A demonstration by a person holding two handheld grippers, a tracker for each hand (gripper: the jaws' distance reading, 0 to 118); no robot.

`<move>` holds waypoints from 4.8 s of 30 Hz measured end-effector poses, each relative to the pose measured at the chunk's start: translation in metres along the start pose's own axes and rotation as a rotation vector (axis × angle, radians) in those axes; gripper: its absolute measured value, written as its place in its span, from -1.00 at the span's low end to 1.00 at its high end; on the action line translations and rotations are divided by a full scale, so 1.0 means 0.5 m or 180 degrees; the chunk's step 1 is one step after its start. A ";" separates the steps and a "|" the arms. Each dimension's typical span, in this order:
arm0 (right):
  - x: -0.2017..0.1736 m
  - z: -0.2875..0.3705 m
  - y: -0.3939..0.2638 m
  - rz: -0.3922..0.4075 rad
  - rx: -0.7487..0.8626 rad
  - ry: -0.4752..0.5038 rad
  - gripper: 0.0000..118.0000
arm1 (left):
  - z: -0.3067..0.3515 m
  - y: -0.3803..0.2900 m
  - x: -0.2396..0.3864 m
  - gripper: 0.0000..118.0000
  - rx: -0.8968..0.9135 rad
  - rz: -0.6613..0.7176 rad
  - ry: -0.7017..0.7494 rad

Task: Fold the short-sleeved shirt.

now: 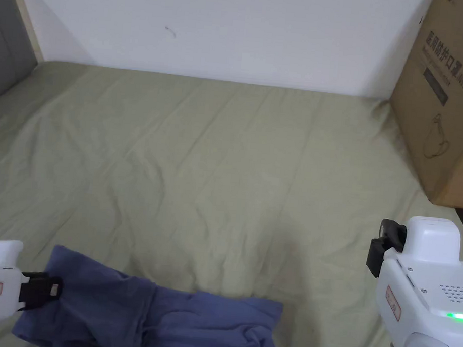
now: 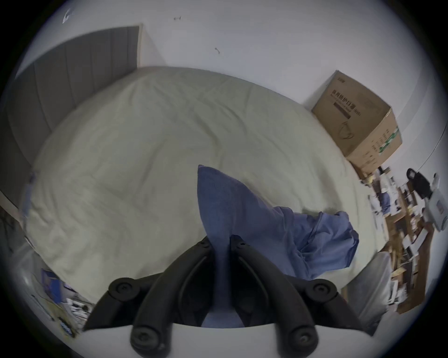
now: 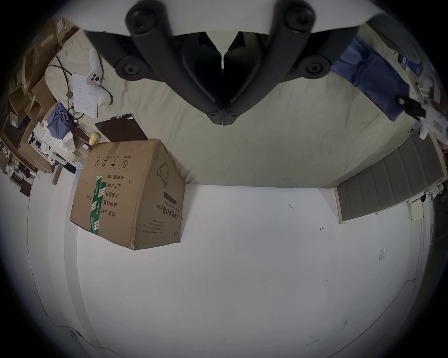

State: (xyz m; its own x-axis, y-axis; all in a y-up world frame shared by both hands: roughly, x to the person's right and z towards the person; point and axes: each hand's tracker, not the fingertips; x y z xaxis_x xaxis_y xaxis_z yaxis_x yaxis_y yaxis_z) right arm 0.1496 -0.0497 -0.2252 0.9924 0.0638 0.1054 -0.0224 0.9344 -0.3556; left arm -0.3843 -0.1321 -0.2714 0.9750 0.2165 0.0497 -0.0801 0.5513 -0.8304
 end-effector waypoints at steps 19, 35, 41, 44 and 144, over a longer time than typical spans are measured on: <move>0.030 0.031 -0.002 -0.0021 0.0089 -0.0025 -1.00 | -0.162 -0.006 0.513 -0.84 -0.0800 -0.0829 -0.0795; 0.053 0.034 -0.009 -0.0084 0.0023 -0.0140 -1.00 | -0.169 -0.026 0.541 0.85 -0.0570 -0.0202 -0.1455; 0.040 0.037 0.003 -0.0067 0.0069 -0.0087 -1.00 | -0.083 -0.001 0.463 0.84 0.0347 -0.0391 -0.0873; 0.037 0.036 0.003 -0.0063 0.0075 -0.0066 -1.00 | -0.069 -0.010 0.430 0.39 0.0657 -0.0380 -0.0560; -0.296 -0.122 -0.386 0.0324 -0.1251 0.0827 -1.00 | -0.116 -0.023 0.237 0.65 0.0420 0.0204 -0.0656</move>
State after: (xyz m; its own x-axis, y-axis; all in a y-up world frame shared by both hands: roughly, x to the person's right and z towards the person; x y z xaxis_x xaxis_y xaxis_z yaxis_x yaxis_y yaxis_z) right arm 0.0142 -0.2610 -0.2286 0.9861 0.0115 -0.1659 -0.1231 0.7215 -0.6814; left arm -0.2557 -0.1594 -0.2882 0.9054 0.4065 0.1224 -0.1800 0.6286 -0.7566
